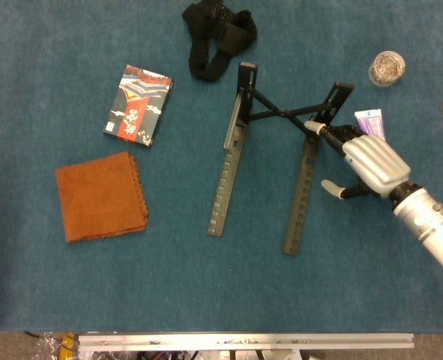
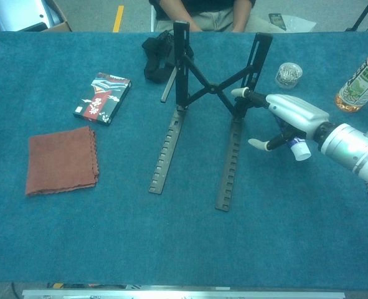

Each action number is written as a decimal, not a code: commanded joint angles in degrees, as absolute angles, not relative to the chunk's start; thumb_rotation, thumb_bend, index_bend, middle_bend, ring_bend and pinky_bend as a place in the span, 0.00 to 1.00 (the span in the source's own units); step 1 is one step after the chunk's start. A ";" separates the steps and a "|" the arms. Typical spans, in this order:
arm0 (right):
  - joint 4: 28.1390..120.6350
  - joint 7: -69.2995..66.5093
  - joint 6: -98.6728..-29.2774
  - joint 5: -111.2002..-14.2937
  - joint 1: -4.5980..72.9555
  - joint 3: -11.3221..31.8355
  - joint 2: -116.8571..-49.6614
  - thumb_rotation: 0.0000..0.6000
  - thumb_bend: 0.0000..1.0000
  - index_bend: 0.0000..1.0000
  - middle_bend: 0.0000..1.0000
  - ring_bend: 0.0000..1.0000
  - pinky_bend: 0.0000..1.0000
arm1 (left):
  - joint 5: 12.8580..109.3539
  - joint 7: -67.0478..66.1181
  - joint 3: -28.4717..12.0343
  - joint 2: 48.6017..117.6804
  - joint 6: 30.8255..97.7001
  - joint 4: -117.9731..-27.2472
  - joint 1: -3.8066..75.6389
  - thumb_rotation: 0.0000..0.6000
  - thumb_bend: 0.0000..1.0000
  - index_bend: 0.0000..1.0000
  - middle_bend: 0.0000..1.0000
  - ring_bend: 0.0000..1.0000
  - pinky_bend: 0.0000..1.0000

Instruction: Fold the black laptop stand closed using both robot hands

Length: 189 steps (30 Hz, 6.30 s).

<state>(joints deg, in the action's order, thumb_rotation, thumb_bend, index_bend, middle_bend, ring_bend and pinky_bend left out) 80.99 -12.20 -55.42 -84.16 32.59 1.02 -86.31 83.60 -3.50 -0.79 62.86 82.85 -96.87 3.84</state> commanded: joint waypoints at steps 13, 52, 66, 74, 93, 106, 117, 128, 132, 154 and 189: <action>88.40 -13.47 -58.21 -90.01 32.63 -0.70 -83.79 1.00 0.28 0.00 0.14 0.00 0.17 | 83.78 -3.43 -0.80 62.79 83.03 -96.98 3.79 1.00 0.28 0.08 0.04 0.00 0.04; 80.11 -29.43 -47.10 -80.16 48.87 12.30 -99.39 1.00 0.29 0.00 0.14 0.00 0.12 | 83.04 -1.40 -0.51 60.15 85.58 -97.32 1.13 1.00 0.28 0.08 0.04 0.00 0.04; 72.13 -27.32 -44.16 -76.83 49.27 11.24 -102.65 1.00 0.29 0.00 0.14 0.00 0.12 | 82.93 -0.92 -0.56 60.46 84.81 -96.77 1.26 1.00 0.28 0.08 0.04 0.00 0.04; 68.35 -27.06 -42.96 -75.64 49.45 11.51 -104.00 1.00 0.29 0.00 0.14 0.00 0.10 | 82.64 -0.32 -0.67 60.65 84.60 -96.13 1.19 1.00 0.28 0.08 0.04 0.00 0.04; 85.85 -26.94 -50.40 -85.39 45.78 7.61 -94.07 1.00 0.29 0.00 0.14 0.00 0.09 | 82.71 -0.05 -0.69 60.62 84.83 -95.96 0.89 1.00 0.28 0.07 0.04 0.00 0.04; 102.94 -19.44 -63.67 -88.67 38.14 7.24 -76.90 1.00 0.29 0.00 0.14 0.00 0.09 | 82.31 -1.20 -0.58 60.90 83.69 -96.55 1.26 1.00 0.28 0.06 0.04 0.00 0.04; 102.13 -20.88 -67.86 -86.62 33.66 7.34 -69.67 1.00 0.29 0.00 0.14 0.00 0.08 | 81.70 -3.09 -0.60 61.10 82.65 -97.87 1.79 1.00 0.28 0.06 0.03 0.00 0.04; 97.30 -26.65 -66.06 -85.93 32.44 6.13 -70.41 1.00 0.29 0.00 0.14 0.00 0.08 | 81.74 -4.29 -0.50 61.44 82.17 -98.61 2.18 1.00 0.28 0.06 0.03 0.00 0.04; 96.46 -28.18 -66.18 -87.21 32.28 5.62 -71.13 1.00 0.29 0.00 0.14 0.00 0.09 | 81.54 -4.33 -0.50 61.34 82.27 -98.62 2.08 1.00 0.28 0.06 0.03 0.00 0.04; 102.03 -30.14 -64.39 -96.46 31.69 -1.39 -70.88 1.00 0.29 0.00 0.14 0.00 0.22 | 82.41 -3.09 -0.19 61.25 82.99 -98.27 1.77 1.00 0.28 0.06 0.03 0.00 0.04; 98.76 7.37 -64.70 -101.78 29.84 -3.40 -71.46 1.00 0.09 0.00 0.11 0.00 0.16 | 95.90 -5.04 1.09 60.37 66.79 -97.23 16.99 1.00 0.28 0.07 0.05 0.00 0.04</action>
